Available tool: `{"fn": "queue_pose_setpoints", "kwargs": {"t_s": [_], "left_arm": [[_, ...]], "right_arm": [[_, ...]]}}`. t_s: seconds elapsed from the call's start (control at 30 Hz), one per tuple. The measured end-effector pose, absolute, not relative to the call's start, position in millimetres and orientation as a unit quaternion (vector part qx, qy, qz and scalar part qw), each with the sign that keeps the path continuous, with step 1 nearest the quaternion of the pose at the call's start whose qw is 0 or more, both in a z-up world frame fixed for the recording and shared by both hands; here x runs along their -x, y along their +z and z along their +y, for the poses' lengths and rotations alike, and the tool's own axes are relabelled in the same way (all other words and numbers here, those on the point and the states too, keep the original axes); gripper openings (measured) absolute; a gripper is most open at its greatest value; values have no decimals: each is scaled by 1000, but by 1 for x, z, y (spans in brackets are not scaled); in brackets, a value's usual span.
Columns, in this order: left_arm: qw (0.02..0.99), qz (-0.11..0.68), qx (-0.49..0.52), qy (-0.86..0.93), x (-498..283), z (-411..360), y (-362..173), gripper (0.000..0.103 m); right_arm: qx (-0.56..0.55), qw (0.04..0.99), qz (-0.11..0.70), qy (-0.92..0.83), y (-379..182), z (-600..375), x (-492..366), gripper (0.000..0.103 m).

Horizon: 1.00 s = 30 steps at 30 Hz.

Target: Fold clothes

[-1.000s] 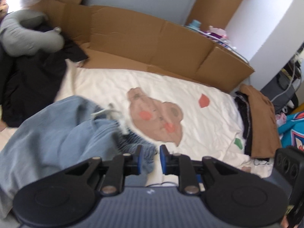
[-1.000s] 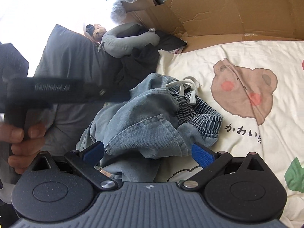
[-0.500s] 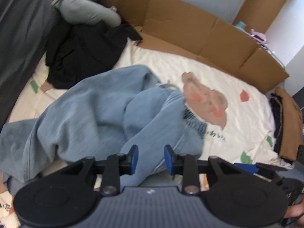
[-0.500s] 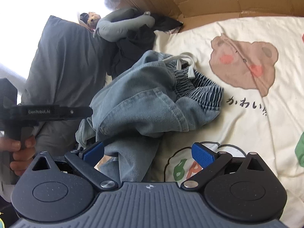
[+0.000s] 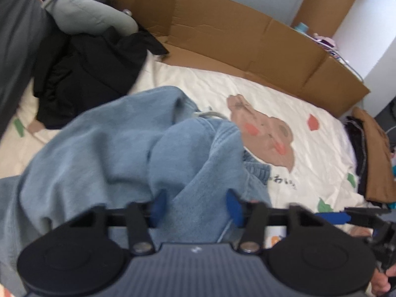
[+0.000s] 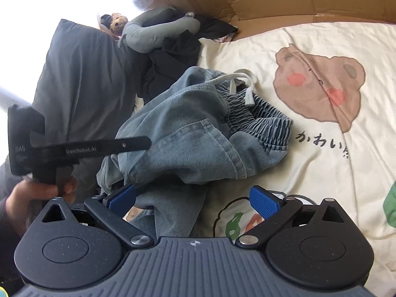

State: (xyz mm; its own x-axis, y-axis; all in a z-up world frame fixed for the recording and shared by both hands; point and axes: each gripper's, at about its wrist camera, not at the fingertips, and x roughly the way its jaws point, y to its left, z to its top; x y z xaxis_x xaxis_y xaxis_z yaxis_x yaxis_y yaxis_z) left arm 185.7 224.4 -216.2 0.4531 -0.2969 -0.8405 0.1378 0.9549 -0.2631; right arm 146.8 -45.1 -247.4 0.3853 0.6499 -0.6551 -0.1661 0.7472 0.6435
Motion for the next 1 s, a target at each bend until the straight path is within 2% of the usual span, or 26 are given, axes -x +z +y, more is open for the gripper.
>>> {"fn": "queue_pose_setpoints", "kwargs": {"t_s": [0.13, 0.33, 0.4, 0.43, 0.57, 0.7, 0.87, 1.0], "left_arm": [[845, 503, 92, -156, -177, 216, -214, 12], [837, 504, 116, -177, -159, 201, -215, 9], [834, 507, 128, -176, -152, 199, -218, 9], [832, 509, 134, -176, -149, 199, -221, 9], [822, 521, 150, -173, -133, 199, -231, 8], [812, 534, 163, -168, -121, 204, -240, 8], [805, 540, 177, -169, -114, 214, -249, 8], [800, 546, 181, -170, -108, 219, -253, 8]], "right_arm": [[-264, 790, 494, 249, -236, -50, -158, 99], [-285, 790, 484, 243, -220, -56, -179, 99], [-293, 787, 488, 239, -222, -55, -187, 93], [-297, 785, 489, 237, -223, -54, -191, 87], [-320, 777, 493, 225, -233, -48, -201, 78], [-360, 761, 493, 220, -249, -38, -207, 74], [-417, 735, 499, 192, -274, -28, -213, 51], [-453, 722, 496, 170, -286, -26, -213, 49]]}}
